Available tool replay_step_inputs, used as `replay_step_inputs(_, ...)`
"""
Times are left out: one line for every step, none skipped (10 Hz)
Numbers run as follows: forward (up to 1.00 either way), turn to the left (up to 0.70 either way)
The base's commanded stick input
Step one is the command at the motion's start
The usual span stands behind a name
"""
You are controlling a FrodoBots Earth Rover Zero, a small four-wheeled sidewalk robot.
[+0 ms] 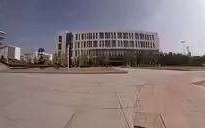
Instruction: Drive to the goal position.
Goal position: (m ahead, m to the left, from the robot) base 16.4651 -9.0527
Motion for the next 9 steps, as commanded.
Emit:
replay_step_inputs(0.70,0.00)
replay_step_inputs(0.70,0.00)
replay_step_inputs(0.70,0.00)
replay_step_inputs(0.70,0.00)
replay_step_inputs(0.70,-0.03)
replay_step_inputs(0.70,-0.30)
replay_step_inputs(0.70,-0.32)
replay_step_inputs(0.70,-0.32)
replay_step_inputs(0.70,-0.32)
